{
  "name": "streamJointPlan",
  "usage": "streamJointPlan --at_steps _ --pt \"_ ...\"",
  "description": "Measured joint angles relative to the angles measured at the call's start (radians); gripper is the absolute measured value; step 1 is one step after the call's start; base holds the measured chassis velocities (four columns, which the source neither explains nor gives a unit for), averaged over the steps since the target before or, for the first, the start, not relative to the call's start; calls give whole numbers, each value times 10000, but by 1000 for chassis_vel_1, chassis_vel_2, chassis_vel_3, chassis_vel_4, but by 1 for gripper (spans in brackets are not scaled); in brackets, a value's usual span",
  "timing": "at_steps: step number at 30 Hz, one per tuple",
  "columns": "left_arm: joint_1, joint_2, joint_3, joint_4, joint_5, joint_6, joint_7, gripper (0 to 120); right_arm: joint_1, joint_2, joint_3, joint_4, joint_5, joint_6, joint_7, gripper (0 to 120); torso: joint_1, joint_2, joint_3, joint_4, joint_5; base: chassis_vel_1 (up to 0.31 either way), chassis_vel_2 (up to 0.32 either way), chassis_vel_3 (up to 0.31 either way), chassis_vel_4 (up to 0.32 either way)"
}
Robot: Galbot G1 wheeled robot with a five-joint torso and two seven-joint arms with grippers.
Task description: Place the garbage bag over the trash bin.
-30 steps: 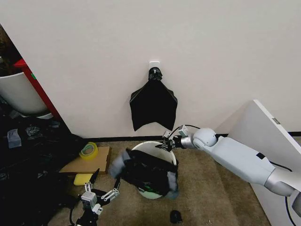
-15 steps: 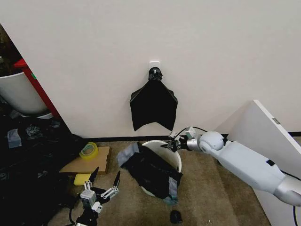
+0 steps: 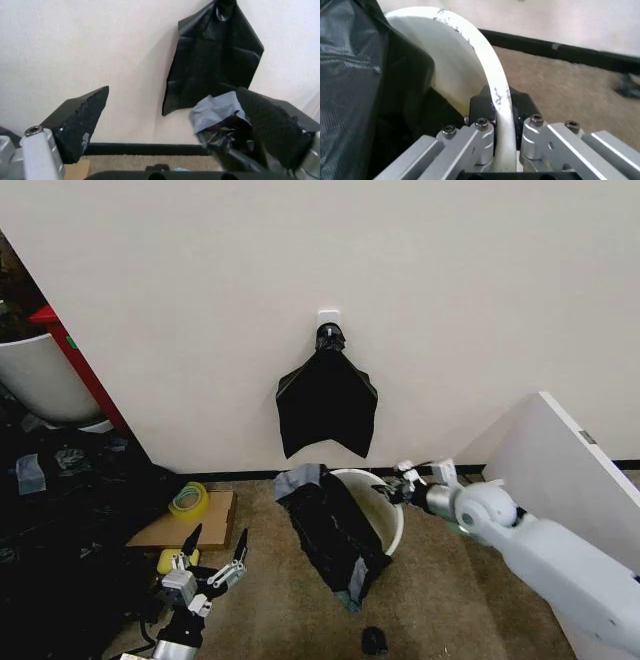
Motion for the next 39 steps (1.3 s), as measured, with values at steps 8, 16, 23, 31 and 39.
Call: streamJointPlan --at_steps 8,16,23,31,39 --pt "120 -56 -69 -217 -12 81 -54 100 -1269 1348 1450 995 861 24 3369 3 0 0 0 2 0 0 0 0 0" --pt "376 -147 -287 -453 -9 83 -86 100 -1961 2723 1590 1833 874 346 5125 3 0 0 0 4 -3 0 0 0 0" --pt "540 -203 -345 -462 19 -16 -123 100 -2586 3146 1418 2197 -161 916 5134 3 0 0 0 2 -4 0 0 0 0" --pt "611 -239 -321 -463 64 -42 -164 100 -3007 3341 1223 2226 -822 1211 4450 2 0 0 0 1 -1 0 0 0 0" --pt "654 -267 -311 -514 76 -45 -176 100 -2978 3297 949 2168 -879 1017 4273 2 0 0 1 1 -1 0 0 0 0"
